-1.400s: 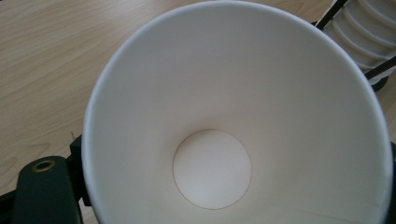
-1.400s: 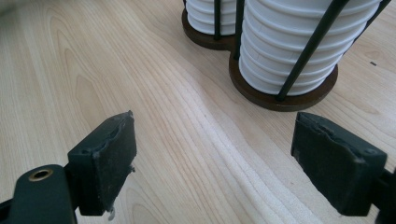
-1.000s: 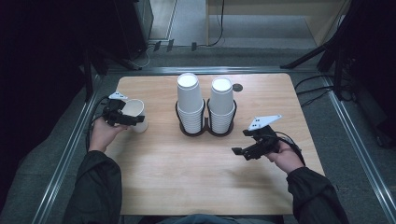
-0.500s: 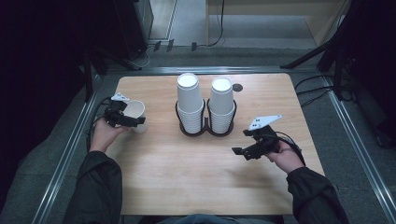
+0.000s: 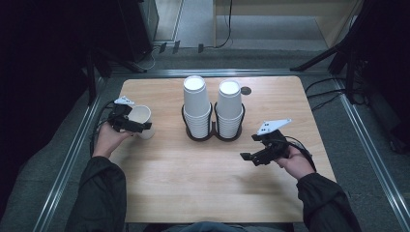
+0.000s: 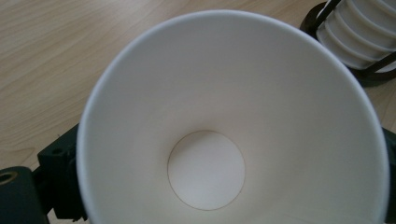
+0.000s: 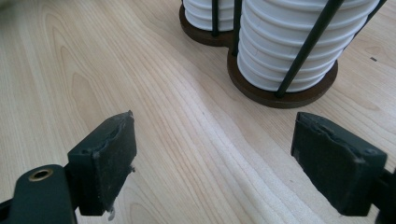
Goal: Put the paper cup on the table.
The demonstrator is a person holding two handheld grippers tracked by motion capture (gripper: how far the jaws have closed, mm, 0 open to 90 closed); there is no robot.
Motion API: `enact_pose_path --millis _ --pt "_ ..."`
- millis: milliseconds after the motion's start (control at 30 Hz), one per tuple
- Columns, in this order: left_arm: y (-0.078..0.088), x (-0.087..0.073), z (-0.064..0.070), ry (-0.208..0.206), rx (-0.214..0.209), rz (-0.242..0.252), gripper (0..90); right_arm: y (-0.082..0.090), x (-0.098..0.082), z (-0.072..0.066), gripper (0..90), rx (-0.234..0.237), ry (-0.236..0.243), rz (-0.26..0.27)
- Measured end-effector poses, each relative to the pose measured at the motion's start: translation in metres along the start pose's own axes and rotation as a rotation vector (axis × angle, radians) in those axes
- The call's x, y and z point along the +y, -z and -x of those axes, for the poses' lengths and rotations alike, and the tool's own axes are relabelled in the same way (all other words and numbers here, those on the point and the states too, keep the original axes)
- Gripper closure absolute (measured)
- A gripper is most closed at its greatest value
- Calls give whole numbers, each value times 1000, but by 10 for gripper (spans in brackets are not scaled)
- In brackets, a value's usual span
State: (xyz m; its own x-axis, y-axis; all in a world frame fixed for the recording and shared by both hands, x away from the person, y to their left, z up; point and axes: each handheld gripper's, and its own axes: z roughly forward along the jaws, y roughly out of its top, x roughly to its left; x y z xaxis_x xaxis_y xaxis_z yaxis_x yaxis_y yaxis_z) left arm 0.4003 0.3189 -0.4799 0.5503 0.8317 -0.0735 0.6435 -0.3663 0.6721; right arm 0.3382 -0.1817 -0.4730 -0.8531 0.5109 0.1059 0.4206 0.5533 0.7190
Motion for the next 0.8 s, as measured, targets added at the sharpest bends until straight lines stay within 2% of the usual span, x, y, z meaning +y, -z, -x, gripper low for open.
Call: enact_pose_path --millis 100,267,367,533,667,733,800 --pt "1 0 0 0 5 0 21 0 0 0 149 -1 2 -1" --pt "4 0 -1 22 -15 9 15 1 0 0 149 -1 1 -2" --pt "6 0 -1 1 -35 22 0 1 0 0 149 -1 0 -1" --pt "11 1 0 2 -19 39 0 1 0 0 149 0 2 -1" --pt "17 3 -1 8 -28 42 0 1 0 0 149 -3 2 -4" --pt "21 4 -2 26 -35 54 0 1 0 0 149 -2 3 -5" --pt "23 6 -1 19 -32 53 0 1 0 0 149 -2 2 -7"
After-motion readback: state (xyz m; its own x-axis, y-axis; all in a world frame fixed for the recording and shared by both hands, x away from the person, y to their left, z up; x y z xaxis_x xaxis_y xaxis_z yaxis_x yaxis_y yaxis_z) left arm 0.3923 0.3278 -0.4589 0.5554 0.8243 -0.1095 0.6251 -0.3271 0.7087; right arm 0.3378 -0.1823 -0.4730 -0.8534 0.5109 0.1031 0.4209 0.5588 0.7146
